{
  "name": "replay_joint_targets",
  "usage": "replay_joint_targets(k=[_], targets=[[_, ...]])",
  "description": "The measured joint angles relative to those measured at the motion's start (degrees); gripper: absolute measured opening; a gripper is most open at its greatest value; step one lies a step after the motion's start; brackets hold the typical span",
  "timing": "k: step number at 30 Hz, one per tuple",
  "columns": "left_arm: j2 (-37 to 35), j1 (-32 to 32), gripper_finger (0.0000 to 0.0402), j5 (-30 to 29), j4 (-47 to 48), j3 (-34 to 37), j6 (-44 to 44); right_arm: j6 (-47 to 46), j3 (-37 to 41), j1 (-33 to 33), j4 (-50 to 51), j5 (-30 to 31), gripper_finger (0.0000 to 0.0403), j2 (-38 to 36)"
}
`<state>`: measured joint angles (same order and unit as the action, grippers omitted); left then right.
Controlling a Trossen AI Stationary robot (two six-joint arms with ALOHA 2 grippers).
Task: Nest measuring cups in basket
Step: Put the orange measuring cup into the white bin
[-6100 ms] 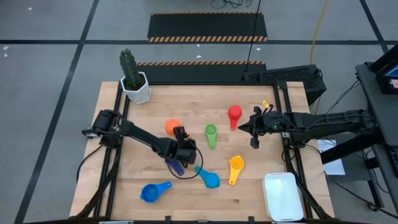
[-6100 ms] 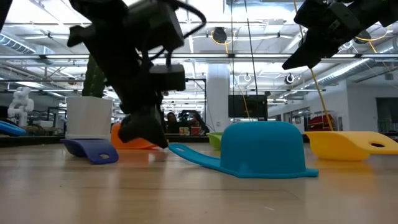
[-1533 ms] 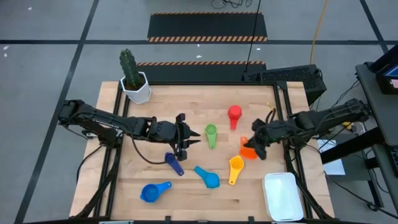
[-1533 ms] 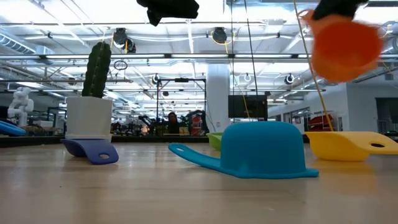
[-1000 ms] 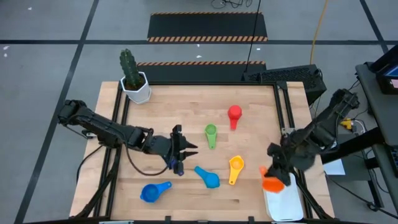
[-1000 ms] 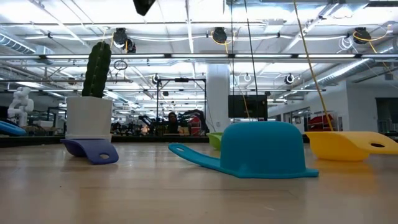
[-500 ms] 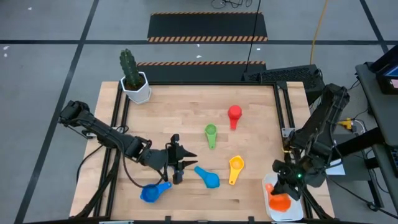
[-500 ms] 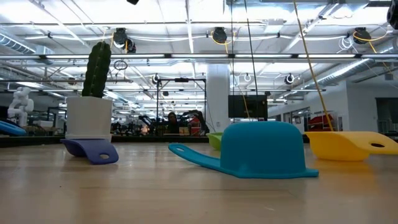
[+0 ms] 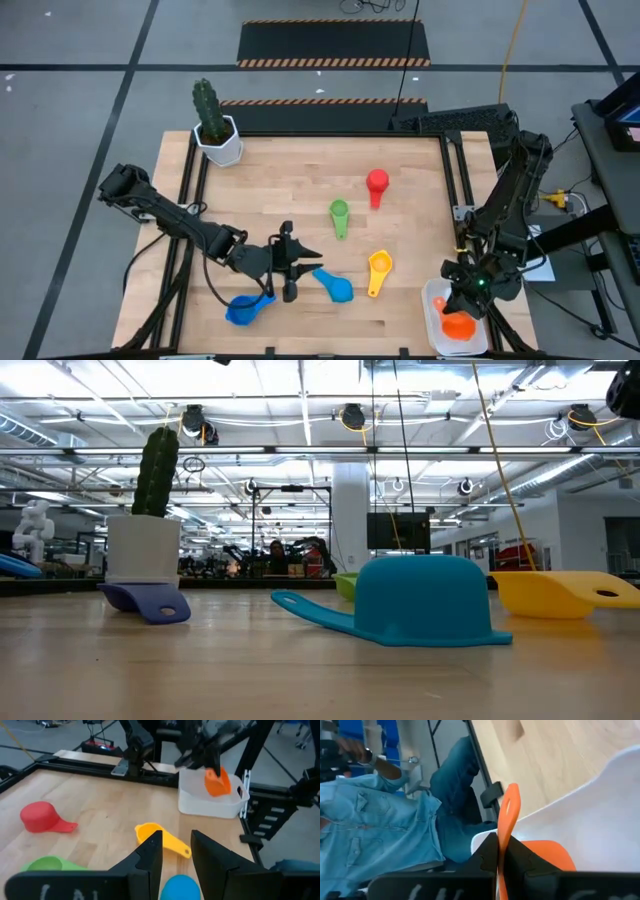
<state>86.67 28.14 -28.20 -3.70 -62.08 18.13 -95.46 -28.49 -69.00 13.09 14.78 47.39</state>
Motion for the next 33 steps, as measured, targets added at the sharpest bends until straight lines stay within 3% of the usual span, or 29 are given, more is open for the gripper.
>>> replay_joint_targets(k=[7, 11, 24, 33], targets=[[0.07, 0.04, 0.0104, -0.04, 0.13, 0.0, -0.11, -0.92, 12.96, -0.13, -22.94, 0.05, 0.0, -1.52], [0.07, 0.02, 0.0104, -0.07, 0.12, 0.0, -0.46, -2.21, 18.1, -0.13, -30.44, -0.03, 0.0, -1.48], [0.07, -0.8, 0.0104, -0.34, 0.06, 0.0, -2.63, -2.27, 19.5, -0.13, -29.69, 0.08, 0.0002, -1.57], [0.07, -1.14, 0.0104, -0.35, 0.01, 0.0, -3.01, -3.23, 19.63, -0.1, -25.39, -0.01, 0.0056, -1.53]])
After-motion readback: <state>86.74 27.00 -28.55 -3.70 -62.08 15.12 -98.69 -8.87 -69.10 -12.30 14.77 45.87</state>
